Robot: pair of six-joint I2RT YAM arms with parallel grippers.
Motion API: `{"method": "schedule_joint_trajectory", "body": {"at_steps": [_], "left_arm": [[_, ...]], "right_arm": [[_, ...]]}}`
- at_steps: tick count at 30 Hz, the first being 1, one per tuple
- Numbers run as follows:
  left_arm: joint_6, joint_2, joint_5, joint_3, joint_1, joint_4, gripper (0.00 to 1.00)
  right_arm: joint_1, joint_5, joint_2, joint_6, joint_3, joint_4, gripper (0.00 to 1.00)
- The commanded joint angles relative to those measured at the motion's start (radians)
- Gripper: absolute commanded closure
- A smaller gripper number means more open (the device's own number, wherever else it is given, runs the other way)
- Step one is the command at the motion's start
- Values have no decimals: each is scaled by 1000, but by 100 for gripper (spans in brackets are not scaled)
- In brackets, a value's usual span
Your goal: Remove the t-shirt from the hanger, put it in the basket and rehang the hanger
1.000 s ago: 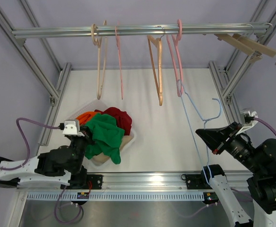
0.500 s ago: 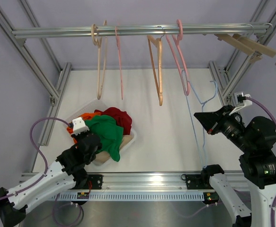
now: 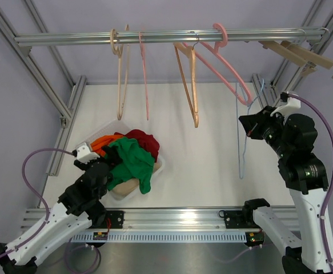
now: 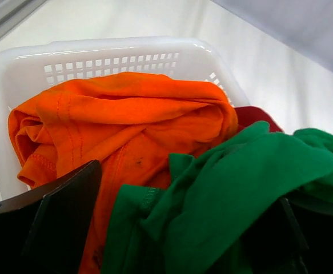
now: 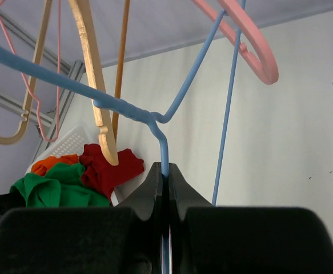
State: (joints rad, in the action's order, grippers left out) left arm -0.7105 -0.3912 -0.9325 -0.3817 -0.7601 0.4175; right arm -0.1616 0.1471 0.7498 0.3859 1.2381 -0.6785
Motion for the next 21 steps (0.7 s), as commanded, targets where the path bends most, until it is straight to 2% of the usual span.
{"method": "schedule_joint_trajectory", "body": {"at_steps": [1, 6, 10, 13, 15, 21], "left_arm": [[-72, 84, 57, -72, 1, 47, 1], [0, 185, 99, -193, 1, 76, 1], [86, 187, 149, -298, 1, 92, 1], [141, 155, 196, -344, -1, 122, 1], [163, 155, 211, -385, 1, 158, 1], [294, 279, 271, -405, 1, 168, 1]], "right_arm": [[-4, 30, 5, -18, 66, 72, 100], [-6, 357, -44, 42, 107, 100, 100], [-4, 489, -105, 77, 150, 137, 100], [-4, 432, -89, 62, 201, 110, 100], [-6, 332, -57, 13, 259, 42, 100], [-4, 161, 20, -50, 290, -3, 100]]}}
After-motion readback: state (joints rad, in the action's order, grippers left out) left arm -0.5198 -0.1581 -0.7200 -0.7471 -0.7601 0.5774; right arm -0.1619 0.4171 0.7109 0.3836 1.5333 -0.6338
